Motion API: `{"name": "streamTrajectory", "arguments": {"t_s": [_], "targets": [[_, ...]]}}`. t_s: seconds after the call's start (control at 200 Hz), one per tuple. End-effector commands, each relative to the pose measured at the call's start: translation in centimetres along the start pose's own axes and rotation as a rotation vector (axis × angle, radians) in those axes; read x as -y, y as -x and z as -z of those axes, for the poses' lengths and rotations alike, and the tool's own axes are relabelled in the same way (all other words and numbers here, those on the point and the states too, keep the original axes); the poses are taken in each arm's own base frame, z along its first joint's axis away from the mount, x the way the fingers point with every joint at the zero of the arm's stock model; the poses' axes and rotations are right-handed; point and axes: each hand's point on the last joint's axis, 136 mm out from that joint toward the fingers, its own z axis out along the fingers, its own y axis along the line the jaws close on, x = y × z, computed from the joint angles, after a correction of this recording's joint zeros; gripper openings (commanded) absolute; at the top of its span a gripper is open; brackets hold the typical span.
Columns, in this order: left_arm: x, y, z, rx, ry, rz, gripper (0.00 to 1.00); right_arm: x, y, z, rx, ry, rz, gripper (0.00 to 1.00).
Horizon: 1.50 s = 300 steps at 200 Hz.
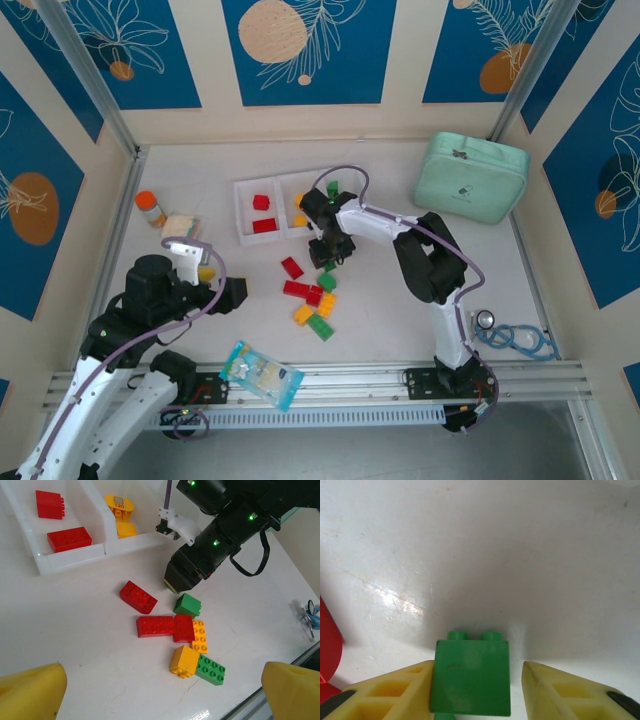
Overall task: Sort the legos into containers by color
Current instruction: Pick up the lego from the center of the table, then place the lego in the container.
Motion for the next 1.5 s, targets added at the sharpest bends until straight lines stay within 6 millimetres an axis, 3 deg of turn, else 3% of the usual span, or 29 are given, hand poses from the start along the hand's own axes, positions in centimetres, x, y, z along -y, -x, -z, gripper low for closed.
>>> {"name": "streamTrajectory", "arguments": {"t_s": [0.0, 0.265, 0.505, 0.61, 0.705, 0.91, 1.1, 1.496], "targets": [[-0.3, 0.5, 0.0, 0.03, 0.01, -0.022, 0.99, -0.5, -1.3, -1.2, -0.064, 0.001, -0.024, 0.44], [-0.4, 0.5, 0.1, 0.033, 0.019, -0.022, 1.0, -1.0, -0.3, 1.2, -0.03, 0.011, -0.01, 0.33], [-0.5, 0.5, -0.1, 0.027, 0.023, -0.018, 0.99, -1.4, 3.2, 8.0, 0.155, 0.059, -0.021, 0.31], [-0.6, 0.4, -0.2, 0.022, 0.024, -0.017, 0.99, -0.2, 5.5, 10.9, 0.245, 0.055, -0.034, 0.31], [-0.6, 0.4, -0.2, 0.019, 0.025, -0.016, 0.99, 1.4, 7.7, 12.2, 0.297, 0.074, -0.058, 0.31], [-0.6, 0.4, -0.1, 0.023, 0.026, -0.017, 0.99, 5.9, 11.7, 11.6, 0.326, 0.064, -0.109, 0.3], [-0.6, 0.4, -0.2, 0.021, 0.026, -0.018, 0.99, 9.0, 14.6, 9.5, 0.323, 0.041, -0.133, 0.28], [-0.9, 0.4, -0.3, 0.017, 0.041, -0.015, 0.99, 12.1, 16.8, 5.6, 0.294, -0.127, -0.088, 0.31]]}}
